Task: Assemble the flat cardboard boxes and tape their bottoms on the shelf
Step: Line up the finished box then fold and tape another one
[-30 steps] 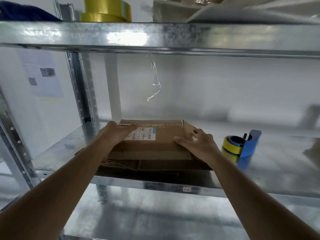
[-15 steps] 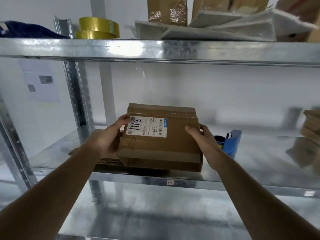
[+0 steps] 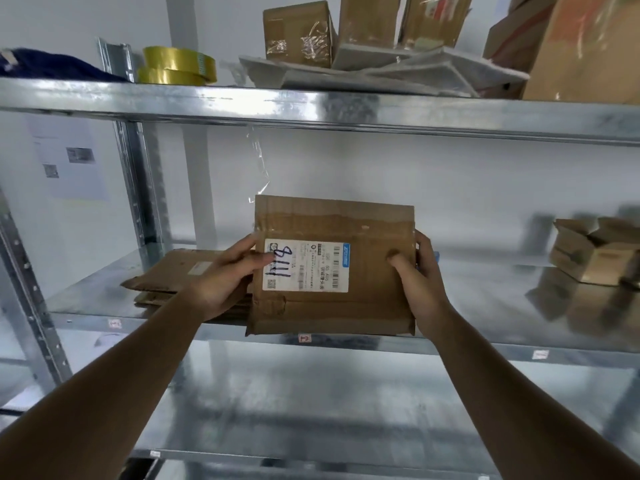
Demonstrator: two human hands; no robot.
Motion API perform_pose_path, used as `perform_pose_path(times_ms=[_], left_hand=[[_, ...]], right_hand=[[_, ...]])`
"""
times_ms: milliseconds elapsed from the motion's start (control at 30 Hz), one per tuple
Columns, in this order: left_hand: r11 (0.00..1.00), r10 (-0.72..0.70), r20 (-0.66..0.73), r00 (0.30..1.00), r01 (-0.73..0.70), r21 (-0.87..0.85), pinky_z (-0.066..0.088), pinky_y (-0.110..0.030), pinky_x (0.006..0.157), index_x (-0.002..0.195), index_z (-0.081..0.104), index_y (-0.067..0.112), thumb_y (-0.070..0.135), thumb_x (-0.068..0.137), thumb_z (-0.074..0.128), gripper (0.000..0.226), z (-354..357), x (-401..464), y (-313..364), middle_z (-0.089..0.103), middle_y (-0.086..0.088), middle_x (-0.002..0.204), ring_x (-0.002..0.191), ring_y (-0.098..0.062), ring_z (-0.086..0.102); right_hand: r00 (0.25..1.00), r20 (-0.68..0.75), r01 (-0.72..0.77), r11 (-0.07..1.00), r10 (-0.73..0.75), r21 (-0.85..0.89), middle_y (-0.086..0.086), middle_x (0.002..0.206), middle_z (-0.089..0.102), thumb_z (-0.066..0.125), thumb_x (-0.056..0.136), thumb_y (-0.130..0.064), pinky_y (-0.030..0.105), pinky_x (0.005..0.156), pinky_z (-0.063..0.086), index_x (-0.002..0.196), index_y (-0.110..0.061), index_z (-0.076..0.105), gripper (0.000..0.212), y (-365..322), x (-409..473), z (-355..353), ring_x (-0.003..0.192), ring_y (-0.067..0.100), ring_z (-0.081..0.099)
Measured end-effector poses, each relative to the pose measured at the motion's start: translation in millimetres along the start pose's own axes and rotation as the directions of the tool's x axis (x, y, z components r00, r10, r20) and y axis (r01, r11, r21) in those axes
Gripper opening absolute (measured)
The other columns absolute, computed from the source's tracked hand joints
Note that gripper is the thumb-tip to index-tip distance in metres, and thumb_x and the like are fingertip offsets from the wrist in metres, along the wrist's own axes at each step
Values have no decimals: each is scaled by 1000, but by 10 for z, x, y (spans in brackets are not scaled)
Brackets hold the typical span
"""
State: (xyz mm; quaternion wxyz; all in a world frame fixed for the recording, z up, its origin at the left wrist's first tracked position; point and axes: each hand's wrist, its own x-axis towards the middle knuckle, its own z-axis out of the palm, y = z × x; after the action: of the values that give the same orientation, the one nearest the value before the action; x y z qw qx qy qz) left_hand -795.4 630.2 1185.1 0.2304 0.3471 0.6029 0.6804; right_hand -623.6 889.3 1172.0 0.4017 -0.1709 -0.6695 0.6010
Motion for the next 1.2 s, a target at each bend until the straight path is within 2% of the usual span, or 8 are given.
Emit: perform_pose_path(times_ms=[133,267,400,600,833,933,1100,1200], left_hand=[[950,175,98,980,-194,245,60,-50,94,132,63,16,12,86,79,49,176,-32,-28,70,-8,128,128,-27,62],[891,283,161,945,-321,320,58,-51,99,136,63,17,10,81,84,59,360,-12,-55,66,-5,133,134,-28,56],[823,368,166,915,-404,400,53,-32,106,131,66,16,1,72,90,65,542,39,-107,59,2,133,133,-17,55],[805,418,180,890,-455,381,49,-42,112,130,69,23,22,68,93,67,726,137,-119,54,10,142,138,-17,50],[781,430,249,868,-496,379,51,-42,110,135,63,18,12,71,93,71,884,362,-113,50,6,146,138,-13,48],[795,423,282,861,-502,339,49,-46,112,142,47,21,11,68,95,88,1005,460,-135,49,5,148,140,-16,48],[821,388,327,862,-485,301,45,-35,114,158,-5,56,18,65,98,143,1196,606,-176,39,13,156,144,-10,45],[801,385,361,850,-502,327,46,-35,114,158,-1,57,24,67,97,138,1299,657,-197,35,16,159,145,-10,42]], right_hand=[[998,-69,14,1000,-13,11,-11,118,66,62,102,-42,30,75,56,130,-35,54,30,-33,-102,-174,106,13,66],[986,-166,18,994,0,107,-18,105,69,63,97,-52,16,60,52,118,-34,60,28,-128,-229,-323,87,3,70],[971,-237,54,994,-31,93,-14,105,73,70,92,-54,24,73,55,109,-31,67,29,-150,-287,-515,96,7,71],[945,-315,105,994,-88,35,-7,120,70,76,92,-39,32,83,62,125,-22,63,40,-136,-337,-708,100,8,69],[892,-421,182,983,-163,7,-10,123,67,83,88,-29,45,95,60,127,-29,57,46,-124,-329,-884,110,7,66],[868,-458,223,975,-191,15,-9,129,66,84,88,-21,41,107,54,137,-32,54,58,-96,-338,-984,117,7,65],[841,-491,247,969,-228,-28,-11,128,64,79,91,-14,42,111,50,143,-32,50,62,-77,-378,-1138,119,4,63],[832,-496,267,963,-248,-34,-7,131,65,78,91,-12,44,113,49,144,-32,50,63,-53,-379,-1246,122,8,63]])
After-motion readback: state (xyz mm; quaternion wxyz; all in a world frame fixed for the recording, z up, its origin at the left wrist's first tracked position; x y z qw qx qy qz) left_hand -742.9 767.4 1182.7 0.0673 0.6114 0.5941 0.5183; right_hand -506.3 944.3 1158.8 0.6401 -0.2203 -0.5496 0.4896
